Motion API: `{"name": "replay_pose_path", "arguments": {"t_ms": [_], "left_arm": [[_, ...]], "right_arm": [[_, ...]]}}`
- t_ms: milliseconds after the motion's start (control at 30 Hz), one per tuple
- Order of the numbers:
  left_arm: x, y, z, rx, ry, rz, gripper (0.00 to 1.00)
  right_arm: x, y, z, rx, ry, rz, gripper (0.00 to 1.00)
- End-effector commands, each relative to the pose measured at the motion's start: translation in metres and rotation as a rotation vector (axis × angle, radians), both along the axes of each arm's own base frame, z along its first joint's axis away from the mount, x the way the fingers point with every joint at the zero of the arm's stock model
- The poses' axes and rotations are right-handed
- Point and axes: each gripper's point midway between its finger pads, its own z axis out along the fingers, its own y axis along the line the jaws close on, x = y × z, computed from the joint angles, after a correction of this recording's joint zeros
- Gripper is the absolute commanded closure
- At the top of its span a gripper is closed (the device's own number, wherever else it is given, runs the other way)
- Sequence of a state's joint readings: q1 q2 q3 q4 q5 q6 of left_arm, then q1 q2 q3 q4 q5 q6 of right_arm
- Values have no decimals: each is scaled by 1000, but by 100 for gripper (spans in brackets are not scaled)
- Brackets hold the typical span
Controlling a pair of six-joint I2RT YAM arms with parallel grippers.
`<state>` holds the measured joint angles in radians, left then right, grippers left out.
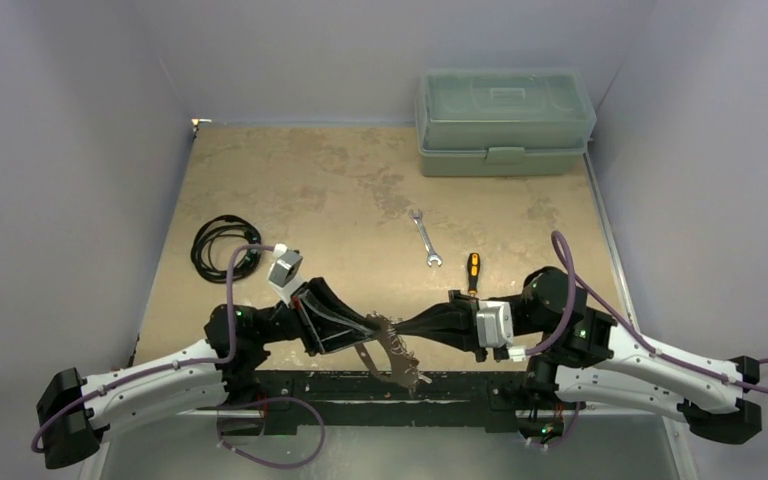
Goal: Put the keys on the keyring
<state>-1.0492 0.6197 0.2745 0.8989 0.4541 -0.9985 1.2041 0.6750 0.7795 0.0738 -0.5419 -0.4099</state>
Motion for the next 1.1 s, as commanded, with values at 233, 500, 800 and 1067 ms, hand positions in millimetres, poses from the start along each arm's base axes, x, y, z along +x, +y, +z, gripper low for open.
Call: {"name": "replay_pose_path", "arguments": {"t_ms": [233,500,800,1067], "left_arm": [[27,-3,8,-26,286,46,36],[76,24,6,244,203,474,9],[112,86,-1,525,92,844,1],[140,86,-56,893,12,943,5]], "right_arm": [[8,-7,17,120,-13,-63,100],[18,-7,9,112,34,-121,100],[49,-5,-1,95,114,-283,100],[96,-9,-14,47,269,-549,100]]}}
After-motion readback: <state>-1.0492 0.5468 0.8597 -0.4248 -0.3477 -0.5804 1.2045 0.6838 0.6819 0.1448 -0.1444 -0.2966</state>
